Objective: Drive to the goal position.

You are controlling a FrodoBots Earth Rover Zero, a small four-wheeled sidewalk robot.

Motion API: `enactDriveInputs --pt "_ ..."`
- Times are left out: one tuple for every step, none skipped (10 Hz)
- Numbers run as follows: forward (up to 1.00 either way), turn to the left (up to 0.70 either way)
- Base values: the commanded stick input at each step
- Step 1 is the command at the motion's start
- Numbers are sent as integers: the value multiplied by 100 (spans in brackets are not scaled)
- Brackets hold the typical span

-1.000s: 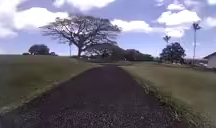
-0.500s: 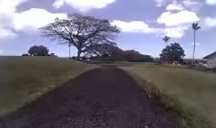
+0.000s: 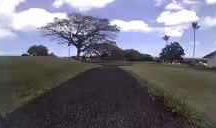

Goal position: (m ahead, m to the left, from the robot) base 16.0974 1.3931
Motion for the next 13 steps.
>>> enactDriveInputs --pt "30 0" --pt "30 0" --pt "30 0" --pt "30 0" --pt "30 0" --pt "30 0" --pt "30 0" --pt "30 0" --pt "30 0" --pt "30 0" --pt "30 0" --pt "30 0" --pt "30 0"
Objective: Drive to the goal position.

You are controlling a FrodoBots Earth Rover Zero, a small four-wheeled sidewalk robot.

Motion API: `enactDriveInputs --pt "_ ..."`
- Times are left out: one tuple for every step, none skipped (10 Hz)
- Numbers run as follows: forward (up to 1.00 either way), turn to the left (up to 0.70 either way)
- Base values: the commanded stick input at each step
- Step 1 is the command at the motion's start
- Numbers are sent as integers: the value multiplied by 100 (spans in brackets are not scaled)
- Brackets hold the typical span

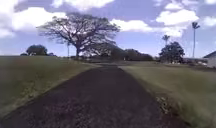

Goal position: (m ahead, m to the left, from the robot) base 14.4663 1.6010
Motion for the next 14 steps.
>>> enactDriveInputs --pt "30 0" --pt "30 0" --pt "30 0" --pt "30 0" --pt "30 0" --pt "30 0" --pt "30 0" --pt "30 0" --pt "30 0" --pt "30 0" --pt "30 0" --pt "30 0" --pt "30 0" --pt "30 0"
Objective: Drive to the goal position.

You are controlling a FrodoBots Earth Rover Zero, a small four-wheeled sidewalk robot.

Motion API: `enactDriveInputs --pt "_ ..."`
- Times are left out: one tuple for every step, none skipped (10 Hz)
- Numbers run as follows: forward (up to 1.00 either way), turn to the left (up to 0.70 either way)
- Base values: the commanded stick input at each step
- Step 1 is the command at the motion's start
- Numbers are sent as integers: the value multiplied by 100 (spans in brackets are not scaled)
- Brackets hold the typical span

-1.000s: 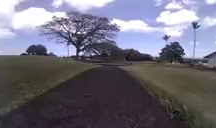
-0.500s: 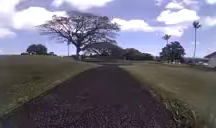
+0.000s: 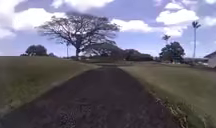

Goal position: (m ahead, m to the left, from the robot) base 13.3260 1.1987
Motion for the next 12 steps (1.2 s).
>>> enactDriveInputs --pt "30 0" --pt "30 0" --pt "30 0" --pt "30 0" --pt "30 0" --pt "30 0" --pt "30 0" --pt "30 0" --pt "30 0" --pt "30 0" --pt "30 0" --pt "30 0"
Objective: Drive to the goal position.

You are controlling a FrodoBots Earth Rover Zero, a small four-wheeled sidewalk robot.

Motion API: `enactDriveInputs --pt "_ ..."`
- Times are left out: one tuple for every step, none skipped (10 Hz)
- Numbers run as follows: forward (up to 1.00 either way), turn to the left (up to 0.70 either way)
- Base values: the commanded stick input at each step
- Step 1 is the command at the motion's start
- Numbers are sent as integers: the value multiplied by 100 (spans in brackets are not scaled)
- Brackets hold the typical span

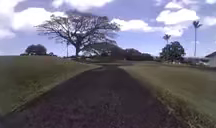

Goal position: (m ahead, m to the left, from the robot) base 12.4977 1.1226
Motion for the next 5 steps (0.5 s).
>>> enactDriveInputs --pt "30 0" --pt "30 0" --pt "30 0" --pt "30 0" --pt "30 0"
